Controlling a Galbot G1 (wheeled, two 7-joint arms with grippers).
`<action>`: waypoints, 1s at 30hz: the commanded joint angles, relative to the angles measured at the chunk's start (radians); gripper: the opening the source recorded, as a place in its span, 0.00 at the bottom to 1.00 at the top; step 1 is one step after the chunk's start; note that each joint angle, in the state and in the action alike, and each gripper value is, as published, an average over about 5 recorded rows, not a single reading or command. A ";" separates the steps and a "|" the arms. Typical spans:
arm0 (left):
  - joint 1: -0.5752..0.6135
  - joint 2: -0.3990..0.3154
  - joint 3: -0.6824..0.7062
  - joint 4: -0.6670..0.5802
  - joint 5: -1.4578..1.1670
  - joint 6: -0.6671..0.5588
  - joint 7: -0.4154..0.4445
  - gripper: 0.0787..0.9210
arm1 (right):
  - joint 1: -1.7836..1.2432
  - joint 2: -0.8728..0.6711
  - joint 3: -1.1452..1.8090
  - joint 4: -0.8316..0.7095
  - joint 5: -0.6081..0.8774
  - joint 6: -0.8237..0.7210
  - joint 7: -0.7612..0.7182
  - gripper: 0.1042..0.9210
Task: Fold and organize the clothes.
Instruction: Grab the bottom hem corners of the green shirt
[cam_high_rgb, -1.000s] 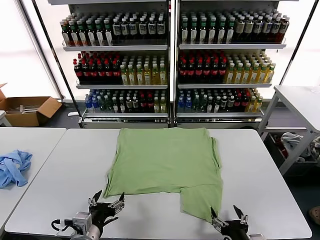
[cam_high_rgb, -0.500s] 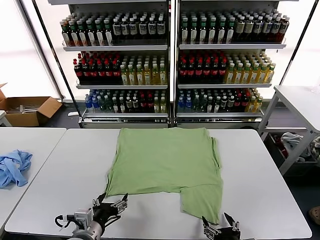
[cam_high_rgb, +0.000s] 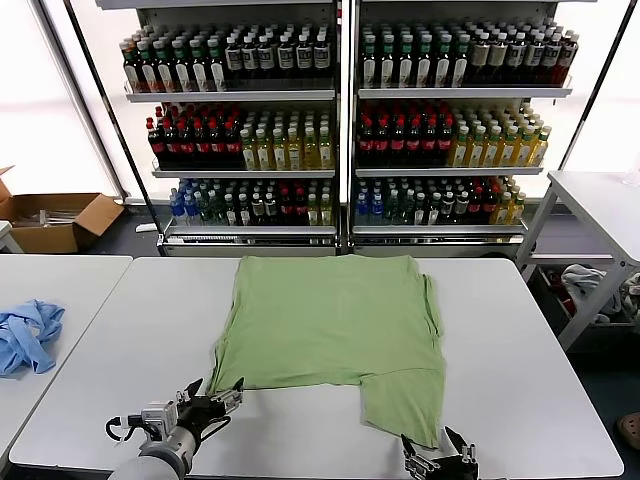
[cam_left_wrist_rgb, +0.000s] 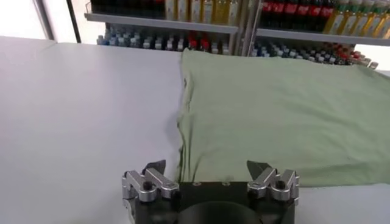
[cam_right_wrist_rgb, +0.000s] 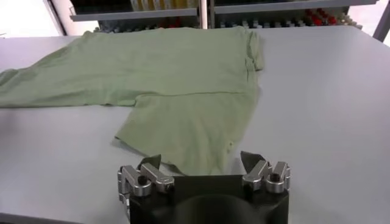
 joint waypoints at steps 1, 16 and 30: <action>-0.013 0.001 -0.010 0.042 -0.011 -0.005 0.005 0.83 | 0.000 -0.002 -0.001 0.003 0.005 -0.005 0.000 0.79; -0.014 -0.004 -0.006 0.077 -0.013 -0.027 0.047 0.33 | 0.003 -0.002 -0.001 -0.016 -0.016 0.011 -0.015 0.27; 0.006 0.000 0.016 0.069 0.021 -0.053 0.083 0.01 | 0.007 -0.001 0.005 -0.018 -0.056 0.043 -0.010 0.00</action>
